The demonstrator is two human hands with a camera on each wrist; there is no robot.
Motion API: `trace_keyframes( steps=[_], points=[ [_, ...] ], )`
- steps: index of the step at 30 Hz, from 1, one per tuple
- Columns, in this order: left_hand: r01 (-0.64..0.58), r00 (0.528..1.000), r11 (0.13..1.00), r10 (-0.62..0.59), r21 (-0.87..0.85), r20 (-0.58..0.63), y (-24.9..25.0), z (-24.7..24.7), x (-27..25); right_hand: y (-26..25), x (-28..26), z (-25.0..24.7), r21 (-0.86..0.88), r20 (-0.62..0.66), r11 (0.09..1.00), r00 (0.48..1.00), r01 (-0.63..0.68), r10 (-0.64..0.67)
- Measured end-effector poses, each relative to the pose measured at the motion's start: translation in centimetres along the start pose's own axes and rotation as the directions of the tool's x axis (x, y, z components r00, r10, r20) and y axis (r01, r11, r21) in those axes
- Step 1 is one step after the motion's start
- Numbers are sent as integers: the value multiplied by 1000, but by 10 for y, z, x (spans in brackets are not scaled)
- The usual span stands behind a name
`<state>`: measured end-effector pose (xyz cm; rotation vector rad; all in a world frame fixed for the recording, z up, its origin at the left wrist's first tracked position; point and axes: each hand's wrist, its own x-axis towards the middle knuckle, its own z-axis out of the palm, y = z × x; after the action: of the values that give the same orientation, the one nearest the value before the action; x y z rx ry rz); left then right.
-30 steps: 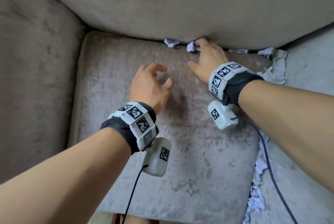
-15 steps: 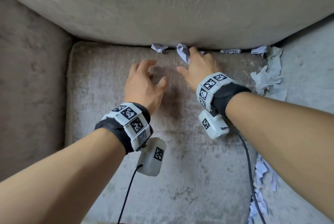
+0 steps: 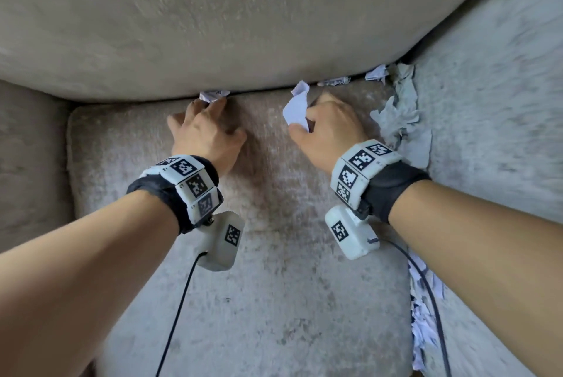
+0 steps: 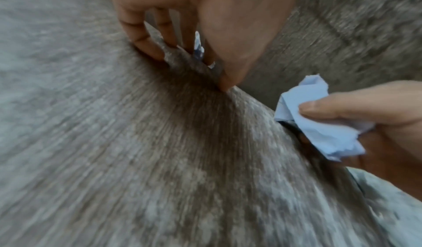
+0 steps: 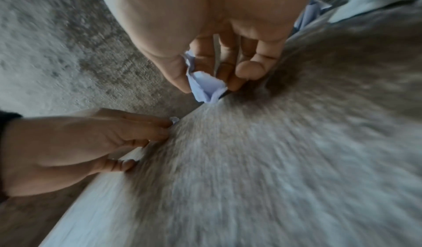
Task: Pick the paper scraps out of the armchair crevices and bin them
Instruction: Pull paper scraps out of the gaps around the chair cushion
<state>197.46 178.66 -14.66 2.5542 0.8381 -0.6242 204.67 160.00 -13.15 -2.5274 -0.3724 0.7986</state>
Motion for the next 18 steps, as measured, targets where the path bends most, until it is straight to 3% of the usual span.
trace_keyframes(
  steps=[7, 14, 18],
  points=[
    [99, 959, 970, -152, -224, -238, 11, -2, -10, 23, -22, -1, 77, -178, 997, 984, -7, 20],
    [139, 931, 911, -254, -387, -263, 10, -19, -21, 25, -15, -6, 115, -281, 989, 958, 92, -56],
    [140, 925, 885, -277, -444, -261, 8, -19, -27, 21, -9, -12, 139, -270, 990, 962, -5, 43]
  ],
)
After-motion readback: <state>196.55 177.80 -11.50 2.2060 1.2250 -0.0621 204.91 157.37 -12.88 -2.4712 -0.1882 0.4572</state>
